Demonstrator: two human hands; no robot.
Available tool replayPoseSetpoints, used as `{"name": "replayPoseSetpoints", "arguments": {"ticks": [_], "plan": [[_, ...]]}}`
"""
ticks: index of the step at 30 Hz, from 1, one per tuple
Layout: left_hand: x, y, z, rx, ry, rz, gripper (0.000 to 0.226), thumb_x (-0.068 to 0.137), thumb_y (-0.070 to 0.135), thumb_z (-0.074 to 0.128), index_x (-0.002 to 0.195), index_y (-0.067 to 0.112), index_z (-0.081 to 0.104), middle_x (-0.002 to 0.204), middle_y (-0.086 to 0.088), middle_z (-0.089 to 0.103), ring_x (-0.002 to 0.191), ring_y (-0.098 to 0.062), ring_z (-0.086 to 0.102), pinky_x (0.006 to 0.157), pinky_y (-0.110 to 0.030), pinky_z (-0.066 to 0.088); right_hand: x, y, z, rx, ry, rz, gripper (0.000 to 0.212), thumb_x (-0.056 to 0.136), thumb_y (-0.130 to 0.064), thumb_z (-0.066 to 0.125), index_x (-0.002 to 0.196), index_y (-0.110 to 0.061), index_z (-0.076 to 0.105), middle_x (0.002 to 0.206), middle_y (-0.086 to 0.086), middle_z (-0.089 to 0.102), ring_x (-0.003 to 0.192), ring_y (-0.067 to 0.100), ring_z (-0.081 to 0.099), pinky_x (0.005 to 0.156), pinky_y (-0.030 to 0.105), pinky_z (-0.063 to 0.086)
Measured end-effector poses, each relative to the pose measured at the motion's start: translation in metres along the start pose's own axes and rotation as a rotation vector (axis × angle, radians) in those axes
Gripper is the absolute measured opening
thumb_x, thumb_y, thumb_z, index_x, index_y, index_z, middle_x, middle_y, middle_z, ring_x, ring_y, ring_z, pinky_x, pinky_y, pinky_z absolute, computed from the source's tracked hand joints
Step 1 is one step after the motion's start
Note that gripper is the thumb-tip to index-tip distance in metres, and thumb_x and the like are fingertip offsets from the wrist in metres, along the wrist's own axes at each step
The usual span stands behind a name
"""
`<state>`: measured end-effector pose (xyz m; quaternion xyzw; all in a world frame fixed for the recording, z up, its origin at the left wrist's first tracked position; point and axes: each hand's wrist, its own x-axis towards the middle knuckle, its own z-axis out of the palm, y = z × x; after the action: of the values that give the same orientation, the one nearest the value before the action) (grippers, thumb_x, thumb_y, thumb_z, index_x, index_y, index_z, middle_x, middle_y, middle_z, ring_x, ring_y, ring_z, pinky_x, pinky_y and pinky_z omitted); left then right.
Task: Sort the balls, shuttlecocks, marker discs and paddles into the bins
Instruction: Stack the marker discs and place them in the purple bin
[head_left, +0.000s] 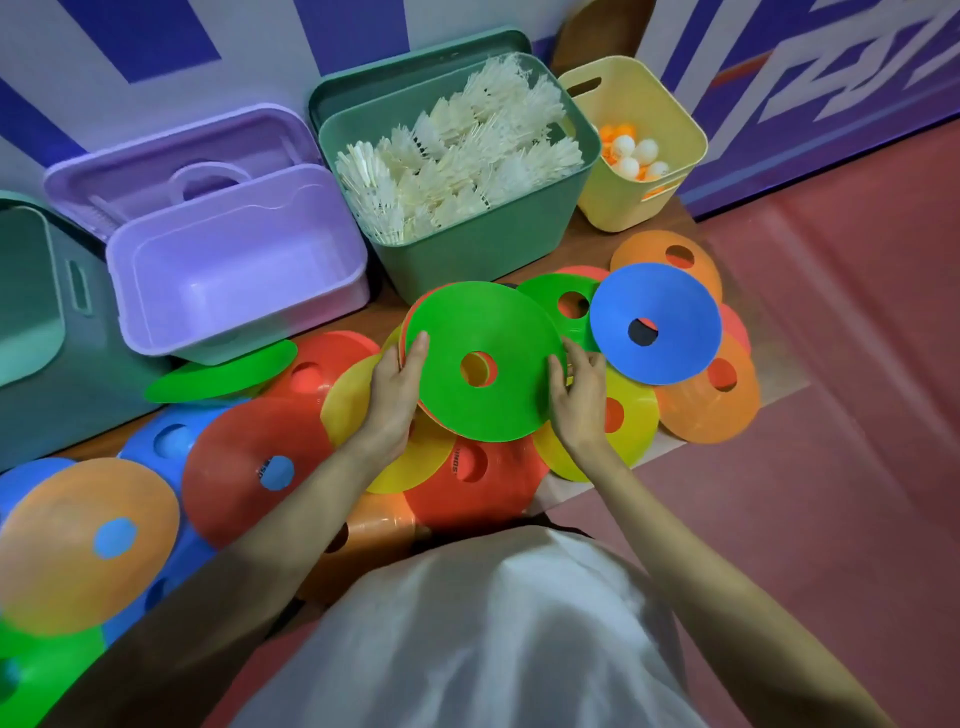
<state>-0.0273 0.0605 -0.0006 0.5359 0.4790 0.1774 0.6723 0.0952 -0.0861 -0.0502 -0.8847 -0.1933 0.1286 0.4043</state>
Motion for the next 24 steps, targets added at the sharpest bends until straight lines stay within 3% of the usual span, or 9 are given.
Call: {"name": "replayPoseSetpoints", "arguments": {"ticks": [3, 5, 9, 12, 14, 16, 19, 21, 24], "plan": [[-0.001, -0.011, 0.003, 0.057, -0.096, 0.015, 0.033, 0.095, 0.016, 0.059, 0.128, 0.009, 0.056, 0.123, -0.005, 0.065, 0.113, -0.02, 0.062, 0.101, -0.045, 0.048, -0.008, 0.004, -0.007, 0.076, -0.137, -0.024, 0.047, 0.101, -0.02, 0.045, 0.145, -0.007, 0.035, 0.144, 0.013, 0.045, 0.13, 0.023, 0.043, 0.101, 0.016, 0.027], [-0.001, -0.017, 0.005, 0.099, -0.095, -0.014, 0.038, 0.094, 0.006, 0.057, 0.132, 0.007, 0.052, 0.126, -0.008, 0.063, 0.114, -0.022, 0.061, 0.101, -0.047, 0.047, -0.012, 0.007, -0.012, 0.101, -0.185, -0.019, 0.048, 0.102, -0.02, 0.042, 0.147, -0.005, 0.031, 0.145, 0.012, 0.044, 0.126, 0.017, 0.044, 0.096, 0.013, 0.028], [0.0, -0.023, 0.006, 0.104, -0.068, -0.021, 0.038, 0.094, -0.001, 0.053, 0.131, 0.005, 0.053, 0.127, -0.01, 0.062, 0.115, -0.026, 0.061, 0.102, -0.048, 0.046, -0.007, 0.026, -0.022, 0.039, -0.041, -0.003, 0.04, 0.103, -0.023, 0.04, 0.136, -0.002, 0.044, 0.13, 0.017, 0.055, 0.119, 0.027, 0.051, 0.097, 0.033, 0.038], [0.002, -0.025, 0.008, 0.112, -0.064, -0.036, 0.037, 0.094, 0.002, 0.055, 0.131, 0.007, 0.053, 0.125, -0.009, 0.063, 0.113, -0.025, 0.061, 0.1, -0.048, 0.048, 0.012, 0.052, -0.035, 0.006, 0.183, 0.144, 0.029, 0.098, -0.017, 0.046, 0.12, 0.002, 0.047, 0.099, 0.018, 0.057, 0.092, 0.03, 0.056, 0.076, 0.037, 0.042], [0.001, -0.024, 0.012, 0.115, -0.073, -0.023, 0.035, 0.095, 0.002, 0.054, 0.129, 0.008, 0.055, 0.125, -0.009, 0.063, 0.113, -0.024, 0.061, 0.1, -0.047, 0.048, 0.024, 0.068, -0.049, 0.025, 0.28, 0.312, 0.026, 0.096, -0.017, 0.048, 0.113, 0.003, 0.043, 0.093, 0.016, 0.054, 0.084, 0.031, 0.055, 0.065, 0.035, 0.036], [0.002, -0.023, 0.019, 0.11, -0.078, -0.024, 0.033, 0.095, 0.003, 0.054, 0.128, 0.009, 0.055, 0.125, -0.009, 0.063, 0.114, -0.025, 0.061, 0.101, -0.048, 0.047, 0.031, 0.087, -0.059, -0.037, 0.285, 0.428, 0.023, 0.096, -0.02, 0.048, 0.103, 0.002, 0.045, 0.091, 0.012, 0.05, 0.074, 0.025, 0.048, 0.063, 0.032, 0.031], [0.003, -0.021, 0.033, 0.094, -0.086, -0.032, 0.034, 0.095, 0.002, 0.054, 0.128, 0.01, 0.055, 0.126, -0.009, 0.063, 0.115, -0.026, 0.06, 0.101, -0.048, 0.047, 0.036, 0.113, -0.062, -0.066, 0.208, 0.497, 0.036, 0.097, -0.029, 0.049, 0.072, -0.004, 0.042, 0.061, 0.005, 0.04, 0.052, 0.02, 0.034, 0.051, 0.031, 0.024], [0.003, -0.021, 0.04, 0.081, -0.093, -0.048, 0.035, 0.095, 0.001, 0.053, 0.129, 0.009, 0.054, 0.127, -0.01, 0.062, 0.115, -0.027, 0.06, 0.102, -0.048, 0.047, 0.038, 0.121, -0.06, -0.067, 0.173, 0.528, 0.045, 0.097, -0.034, 0.048, 0.067, -0.001, 0.044, 0.056, 0.007, 0.04, 0.053, 0.024, 0.037, 0.045, 0.032, 0.019], [0.004, -0.021, 0.046, 0.059, -0.1, -0.082, 0.036, 0.095, 0.0, 0.053, 0.13, 0.009, 0.053, 0.127, -0.011, 0.062, 0.115, -0.028, 0.06, 0.101, -0.047, 0.047, 0.043, 0.124, -0.057, 0.001, 0.164, 0.543, 0.055, 0.096, -0.036, 0.05, 0.07, 0.012, 0.059, 0.065, 0.02, 0.058, 0.059, 0.03, 0.051, 0.051, 0.036, 0.034]]}}
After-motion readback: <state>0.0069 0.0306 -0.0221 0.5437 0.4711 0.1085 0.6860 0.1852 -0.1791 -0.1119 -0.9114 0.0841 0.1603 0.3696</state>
